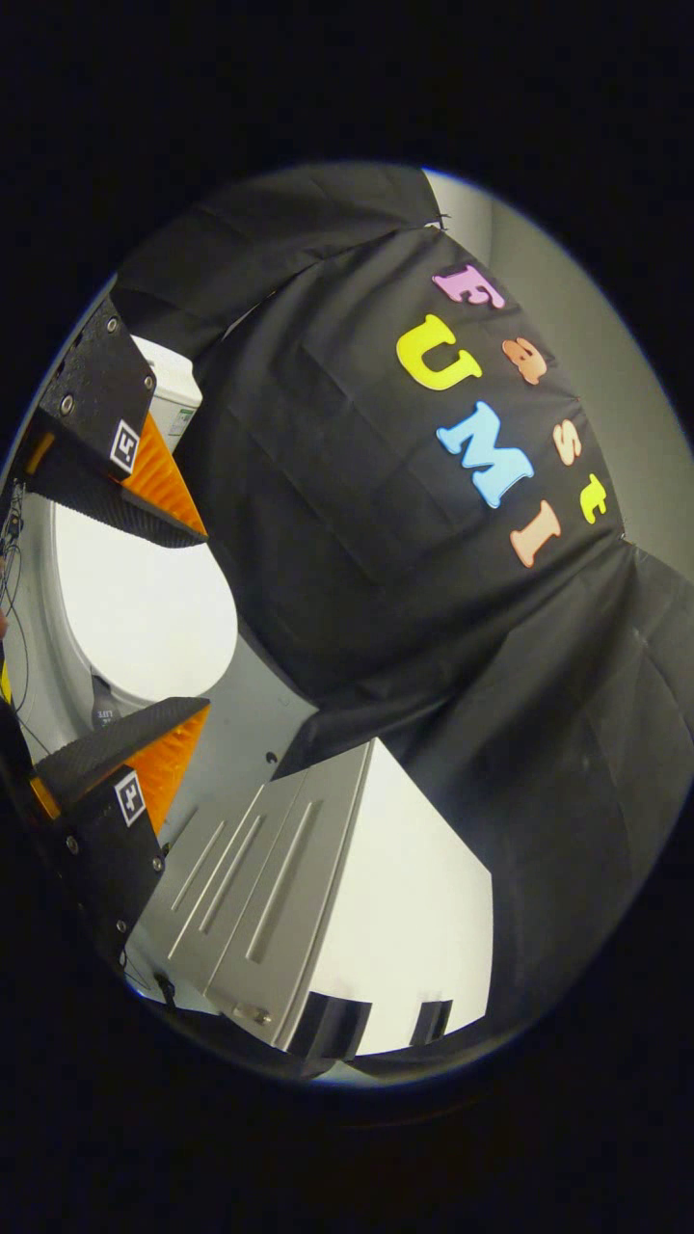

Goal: Open the toilet lid.

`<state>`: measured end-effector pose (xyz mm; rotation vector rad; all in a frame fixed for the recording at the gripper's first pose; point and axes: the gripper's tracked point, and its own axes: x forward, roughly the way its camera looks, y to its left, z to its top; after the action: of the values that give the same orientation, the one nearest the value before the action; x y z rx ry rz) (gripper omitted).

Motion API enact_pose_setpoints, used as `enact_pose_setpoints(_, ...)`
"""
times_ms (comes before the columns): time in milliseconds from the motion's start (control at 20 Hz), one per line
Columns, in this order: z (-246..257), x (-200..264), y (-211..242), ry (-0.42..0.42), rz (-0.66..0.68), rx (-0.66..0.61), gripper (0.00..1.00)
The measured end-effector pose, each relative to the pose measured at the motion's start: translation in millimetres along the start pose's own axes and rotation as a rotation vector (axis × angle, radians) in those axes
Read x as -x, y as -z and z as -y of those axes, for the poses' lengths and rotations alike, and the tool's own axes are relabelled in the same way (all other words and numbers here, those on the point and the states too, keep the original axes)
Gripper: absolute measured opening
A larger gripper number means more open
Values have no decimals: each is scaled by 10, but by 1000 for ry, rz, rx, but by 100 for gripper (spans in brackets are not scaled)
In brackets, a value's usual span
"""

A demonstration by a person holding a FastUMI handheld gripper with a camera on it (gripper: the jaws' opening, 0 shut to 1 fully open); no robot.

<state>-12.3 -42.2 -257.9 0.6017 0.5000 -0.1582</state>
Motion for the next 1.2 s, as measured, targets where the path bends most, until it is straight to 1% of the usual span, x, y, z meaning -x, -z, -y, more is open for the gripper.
enact_pose_setpoints(350,411,-143,601,79,-112,-70,95)
enact_pose_setpoints(450,475,-165,726,88,-140,-103,95)
enact_pose_setpoints(650,610,-215,883,103,-166,-154,95)
enact_pose_setpoints(750,663,-239,939,103,-179,-199,95)
enact_pose_setpoints(1000,865,-297,1116,138,-211,-293,94)
enact_pose_setpoints(1200,955,-363,1285,142,-232,-383,93)
